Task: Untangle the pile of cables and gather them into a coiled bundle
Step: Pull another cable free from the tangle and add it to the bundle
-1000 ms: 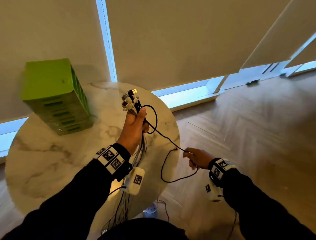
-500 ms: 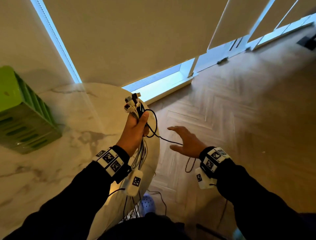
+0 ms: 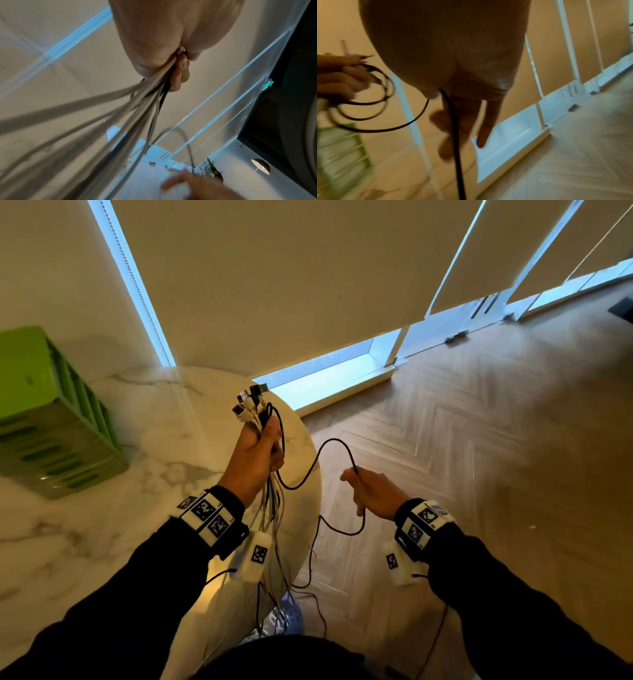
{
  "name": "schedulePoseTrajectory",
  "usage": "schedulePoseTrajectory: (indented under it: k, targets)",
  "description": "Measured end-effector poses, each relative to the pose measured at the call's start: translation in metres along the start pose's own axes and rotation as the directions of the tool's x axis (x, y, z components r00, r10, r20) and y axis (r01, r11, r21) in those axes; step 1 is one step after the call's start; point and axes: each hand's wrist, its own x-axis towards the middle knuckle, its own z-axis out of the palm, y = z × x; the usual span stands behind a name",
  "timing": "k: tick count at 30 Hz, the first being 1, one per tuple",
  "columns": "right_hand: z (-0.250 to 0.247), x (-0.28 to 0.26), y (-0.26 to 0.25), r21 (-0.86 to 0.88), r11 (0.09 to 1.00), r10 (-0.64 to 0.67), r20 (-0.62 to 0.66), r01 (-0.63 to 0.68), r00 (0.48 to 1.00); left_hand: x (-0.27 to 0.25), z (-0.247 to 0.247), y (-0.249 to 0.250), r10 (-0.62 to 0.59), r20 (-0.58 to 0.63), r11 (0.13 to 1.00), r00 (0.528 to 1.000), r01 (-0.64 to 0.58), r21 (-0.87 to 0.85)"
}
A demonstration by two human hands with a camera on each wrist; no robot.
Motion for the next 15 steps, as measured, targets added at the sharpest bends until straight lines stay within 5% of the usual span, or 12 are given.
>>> schedulePoseTrajectory:
  k: [3, 5, 7, 9, 11, 13, 15]
  targets:
    - [-0.003, 0.011, 0.031, -0.31, 0.893, 0.371, 0.1, -0.326, 0.923, 0.001, -0.008, 0.002, -0.011, -0.018, 0.995, 1.0, 0.01, -0.096]
    - [-0.002, 0.016, 0.034, -0.453, 0.799, 0.469, 0.06, -0.394, 0.881, 0.0, -0.012, 0.003, -0.021, -0.022, 0.992, 1.0, 0.018, -0.124]
    - [0.002, 0.019, 0.017, -0.424, 0.859, 0.332, 0.038, -0.286, 0.943, -0.002, -0.012, 0.004, -0.024, -0.027, 0.989, 0.999, 0.02, -0.145]
    - [0.006, 0.014, -0.016, -0.349, 0.937, 0.021, 0.076, 0.007, 0.997, -0.004, -0.011, 0.004, -0.035, -0.028, 0.986, 0.999, 0.03, -0.164]
    - [0.014, 0.003, -0.054, -0.078, 0.966, -0.231, 0.176, 0.247, 0.957, -0.006, -0.009, 0.006, -0.042, -0.026, 0.984, 0.999, 0.036, -0.176]
    - [0.023, -0.006, -0.085, 0.207, 0.935, -0.337, 0.259, 0.288, 0.905, -0.006, -0.009, 0.007, -0.033, -0.03, 0.987, 0.999, 0.028, -0.157]
    - [0.03, -0.011, -0.102, 0.281, 0.911, -0.375, 0.254, 0.303, 0.891, -0.006, -0.014, 0.007, -0.014, -0.046, 0.993, 0.999, 0.008, -0.121]
